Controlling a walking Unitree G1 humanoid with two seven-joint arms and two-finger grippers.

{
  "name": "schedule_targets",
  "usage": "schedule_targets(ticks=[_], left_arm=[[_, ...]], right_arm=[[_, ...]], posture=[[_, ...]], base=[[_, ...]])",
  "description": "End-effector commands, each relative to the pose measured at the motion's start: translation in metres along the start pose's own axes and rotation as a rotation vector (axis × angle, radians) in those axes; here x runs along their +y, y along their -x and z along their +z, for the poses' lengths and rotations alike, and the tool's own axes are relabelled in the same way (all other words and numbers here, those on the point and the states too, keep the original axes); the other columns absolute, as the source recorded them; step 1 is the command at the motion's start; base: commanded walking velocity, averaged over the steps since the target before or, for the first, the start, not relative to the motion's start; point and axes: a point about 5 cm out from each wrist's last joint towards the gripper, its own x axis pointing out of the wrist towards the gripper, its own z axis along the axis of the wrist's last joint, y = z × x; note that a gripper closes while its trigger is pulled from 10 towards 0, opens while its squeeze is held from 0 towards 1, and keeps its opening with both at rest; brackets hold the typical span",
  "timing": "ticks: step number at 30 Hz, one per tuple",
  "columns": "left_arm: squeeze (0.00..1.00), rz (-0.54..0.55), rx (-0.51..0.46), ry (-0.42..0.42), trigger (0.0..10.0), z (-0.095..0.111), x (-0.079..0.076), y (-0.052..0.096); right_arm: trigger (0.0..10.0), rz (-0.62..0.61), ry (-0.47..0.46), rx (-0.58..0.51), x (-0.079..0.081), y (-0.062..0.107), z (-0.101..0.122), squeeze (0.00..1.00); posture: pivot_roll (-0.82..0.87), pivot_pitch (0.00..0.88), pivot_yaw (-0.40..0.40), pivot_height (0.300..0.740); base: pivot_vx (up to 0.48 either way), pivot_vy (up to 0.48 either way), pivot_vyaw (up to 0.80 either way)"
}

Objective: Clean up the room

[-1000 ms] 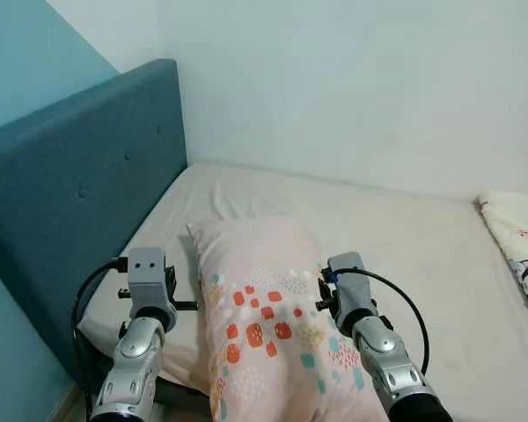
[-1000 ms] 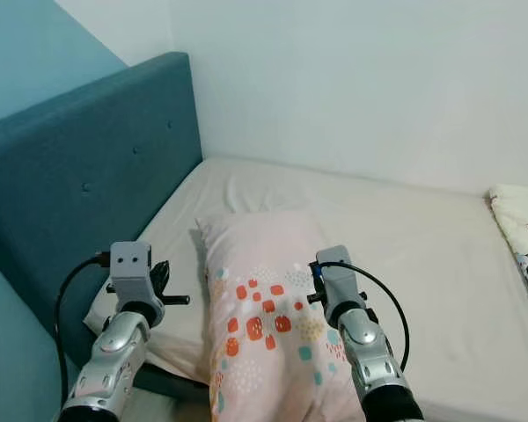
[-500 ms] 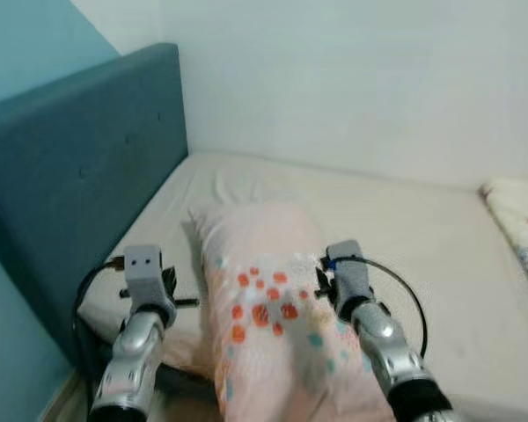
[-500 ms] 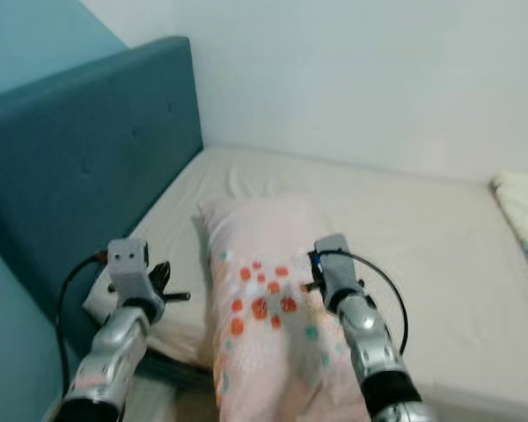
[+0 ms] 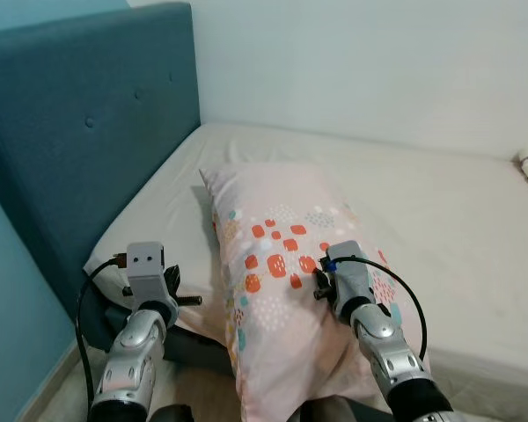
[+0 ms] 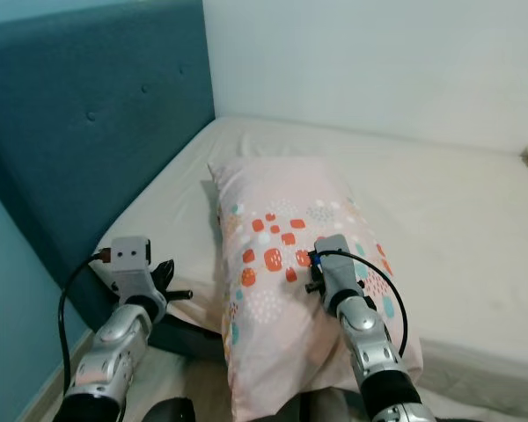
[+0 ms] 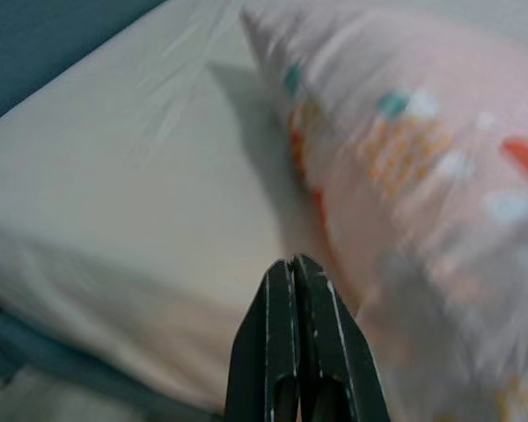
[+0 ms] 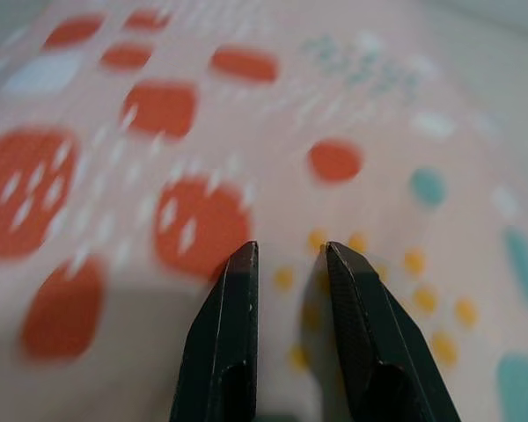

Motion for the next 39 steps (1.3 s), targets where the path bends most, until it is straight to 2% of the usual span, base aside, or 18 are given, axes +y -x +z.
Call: schedule_targets(ticks=[1,4,9,10,11,12,13,14,16,18,19,21,23,26,34,36,38,39], left_arm=[[0.00,-0.001,-0.009,0.044,10.0,0.007,0.003,-0.006],[0.00,-0.001,-0.017,0.058,10.0,0.010,0.004,-0.008],[0.00,0.014,-0.017,0.129,10.0,0.015,0.009,-0.015],[0.27,-0.005,-0.013,0.169,10.0,0.015,0.008,-0.017],[0.27,-0.005,-0.013,0.169,10.0,0.015,0.008,-0.017],[1.00,-0.024,-0.005,0.229,10.0,0.015,0.008,-0.019],[1.00,-0.037,0.000,0.272,10.0,0.015,0.008,-0.020],[1.00,-0.062,0.018,0.322,10.0,0.012,0.007,-0.021],[1.00,-0.076,0.029,0.350,10.0,0.011,0.006,-0.021],[1.00,-0.150,0.077,0.445,10.0,0.005,0.003,-0.022],[1.00,-0.150,0.077,0.445,10.0,0.005,0.003,-0.022],[1.00,-0.221,0.113,0.533,10.0,-0.001,-0.001,-0.022],[1.00,-0.260,0.142,0.574,10.0,-0.006,-0.004,-0.021],[1.00,-0.341,0.228,0.559,10.0,-0.024,-0.009,-0.017],[1.00,-0.392,0.272,0.616,10.0,-0.037,-0.019,-0.013],[1.00,-0.425,0.255,0.696,10.0,-0.032,-0.030,-0.017],[1.00,-0.425,0.255,0.696,10.0,-0.032,-0.030,-0.017],[1.00,-0.498,0.227,0.837,10.0,-0.020,-0.047,-0.021]], right_arm=[[10.0,-0.019,-0.017,-0.022,-0.011,-0.005,0.012,0.00],[10.0,-0.020,-0.015,-0.030,-0.013,-0.007,0.016,0.00],[10.0,-0.058,0.019,-0.041,-0.029,-0.015,0.030,0.00],[10.0,-0.064,0.007,-0.056,-0.036,-0.016,0.036,0.00],[10.0,-0.064,0.007,-0.056,-0.036,-0.016,0.036,0.00],[10.0,-0.077,-0.005,-0.044,-0.044,-0.017,0.038,0.84],[10.0,-0.086,-0.013,-0.035,-0.049,-0.018,0.040,0.84],[10.0,-0.090,-0.013,-0.014,-0.056,-0.018,0.040,1.00],[10.0,-0.092,-0.011,0.001,-0.059,-0.017,0.039,1.00],[10.0,-0.083,-0.007,0.022,-0.070,-0.015,0.039,1.00],[10.0,-0.083,-0.007,0.022,-0.070,-0.015,0.039,1.00],[10.0,-0.085,-0.020,0.034,-0.079,-0.012,0.039,1.00],[10.0,-0.096,-0.044,0.041,-0.084,-0.009,0.037,1.00],[10.0,-0.116,-0.098,0.055,-0.095,-0.002,0.031,1.00],[10.0,-0.094,-0.112,0.089,-0.092,0.013,0.013,1.00],[10.0,-0.075,-0.122,0.110,-0.087,0.018,0.005,1.00],[10.0,-0.075,-0.122,0.110,-0.087,0.018,0.005,1.00],[10.0,-0.052,-0.131,0.132,-0.079,0.020,-0.002,1.00]], posture=[[0.01,0.024,-0.054,0.580],[0.01,0.024,-0.054,0.580],[0.01,0.041,-0.059,0.580],[0.01,0.041,-0.059,0.580],[0.01,0.041,-0.059,0.580],[0.01,0.061,-0.064,0.580],[0.01,0.061,-0.064,0.580],[0.01,0.069,-0.066,0.580],[0.01,0.069,-0.066,0.580],[0.00,0.113,-0.068,0.580],[0.00,0.113,-0.068,0.580],[-0.01,0.127,-0.064,0.580],[-0.02,0.137,-0.058,0.580],[-0.03,0.154,-0.040,0.580],[-0.05,0.174,-0.022,0.580],[-0.06,0.179,-0.011,0.580],[-0.06,0.179,-0.011,0.580],[-0.07,0.182,-0.004,0.580]], base=[[0.000,0.000,0.00],[0.000,0.000,0.00],[0.000,0.000,0.00],[0.000,0.000,0.00],[0.000,0.000,0.00],[0.000,0.000,0.00],[0.000,0.000,0.00],[0.000,0.000,0.00],[0.000,0.000,0.00],[0.000,0.000,0.00],[0.000,0.000,0.00],[0.000,0.000,0.00],[0.000,0.000,0.00],[0.000,0.000,0.00],[0.000,0.000,0.00],[0.000,0.000,0.00],[0.000,0.000,0.00],[0.000,0.000,0.00]])
